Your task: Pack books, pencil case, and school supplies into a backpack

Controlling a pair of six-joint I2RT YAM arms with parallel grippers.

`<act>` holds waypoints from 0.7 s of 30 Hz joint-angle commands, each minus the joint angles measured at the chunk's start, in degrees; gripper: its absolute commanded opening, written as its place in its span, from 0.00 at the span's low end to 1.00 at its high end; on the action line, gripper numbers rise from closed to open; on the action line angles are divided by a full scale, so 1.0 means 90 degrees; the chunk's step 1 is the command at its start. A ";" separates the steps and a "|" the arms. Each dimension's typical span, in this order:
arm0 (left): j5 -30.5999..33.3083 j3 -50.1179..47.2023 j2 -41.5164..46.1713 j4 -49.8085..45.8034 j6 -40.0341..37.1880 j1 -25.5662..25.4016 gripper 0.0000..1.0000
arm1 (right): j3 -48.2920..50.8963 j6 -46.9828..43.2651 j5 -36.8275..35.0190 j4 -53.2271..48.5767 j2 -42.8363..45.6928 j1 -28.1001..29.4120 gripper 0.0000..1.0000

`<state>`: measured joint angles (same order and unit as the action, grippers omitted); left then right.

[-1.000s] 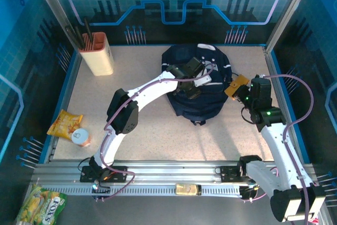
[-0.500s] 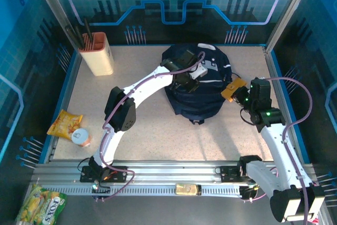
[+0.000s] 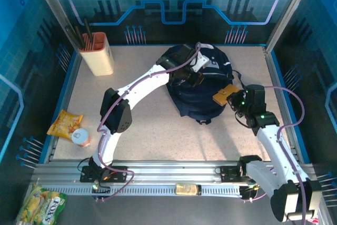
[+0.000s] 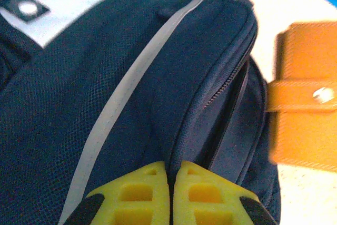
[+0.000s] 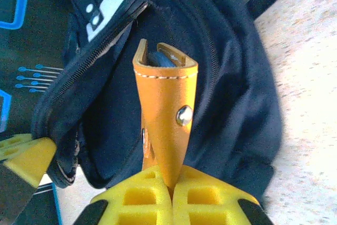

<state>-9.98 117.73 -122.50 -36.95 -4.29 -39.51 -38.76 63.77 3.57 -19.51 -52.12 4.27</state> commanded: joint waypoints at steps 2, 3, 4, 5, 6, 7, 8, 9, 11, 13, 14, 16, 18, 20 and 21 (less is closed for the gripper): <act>-0.0629 -0.0038 0.0609 0.0717 0.0396 -0.0101 0.05 | -0.0007 0.0599 0.0358 0.1217 -0.0392 0.0230 0.05; -0.0644 -0.0052 0.0606 0.0735 0.0406 -0.0114 0.05 | -0.0034 0.0659 0.0371 0.1322 -0.0482 0.0256 0.05; -0.0651 -0.0046 0.0603 0.0735 0.0410 -0.0131 0.05 | -0.0049 0.0710 0.0392 0.1466 -0.0574 0.0291 0.05; -0.0655 -0.0049 0.0602 0.0736 0.0423 -0.0135 0.05 | -0.0071 0.0743 0.0395 0.1576 -0.0652 0.0329 0.05; -0.0666 -0.0052 0.0599 0.0736 0.0443 -0.0139 0.05 | -0.0099 0.0773 0.0360 0.1626 -0.0716 0.0363 0.06; -0.0694 -0.0055 0.0594 0.0736 0.0457 -0.0142 0.05 | -0.0117 0.0827 0.0314 0.1680 -0.0815 0.0412 0.06; -0.0721 -0.0054 0.0595 0.0746 0.0476 -0.0142 0.05 | -0.0126 0.0880 0.0267 0.1762 -0.0916 0.0457 0.06; -0.0738 -0.0069 0.0595 0.0760 0.0485 -0.0149 0.05 | -0.0146 0.0930 0.0195 0.1806 -0.1003 0.0514 0.06; -0.0764 -0.0068 0.0596 0.0790 0.0530 -0.0157 0.05 | -0.0181 0.1103 -0.0006 0.1889 -0.1235 0.0641 0.07; -0.0752 -0.0065 0.0594 0.0821 0.0585 -0.0159 0.05 | -0.0174 0.1256 -0.0145 0.2246 -0.1555 0.0734 0.07; -0.0741 -0.0068 0.0601 0.0828 0.0603 -0.0154 0.05 | -0.0192 0.1289 -0.0180 0.2441 -0.1720 0.0752 0.07; -0.0709 -0.0075 0.0608 0.0834 0.0637 -0.0159 0.05 | -0.0331 0.1398 -0.0243 0.2783 -0.2164 0.0779 0.07; -0.0661 -0.0081 0.0622 0.0834 0.0660 -0.0154 0.05 | -0.0512 0.1469 -0.0218 0.3120 -0.2599 0.0781 0.08; -0.0579 -0.0093 0.0641 0.0833 0.0682 -0.0143 0.05 | -0.0697 0.1518 -0.0159 0.3422 -0.3061 0.0795 0.10; -0.0540 -0.0094 0.0642 0.0829 0.0700 -0.0145 0.05 | -0.0805 0.1538 -0.0124 0.3470 -0.3263 0.0798 0.12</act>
<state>-12.51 116.81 -121.40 -33.95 0.19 -40.25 -42.94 75.77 3.46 5.56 -78.37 10.61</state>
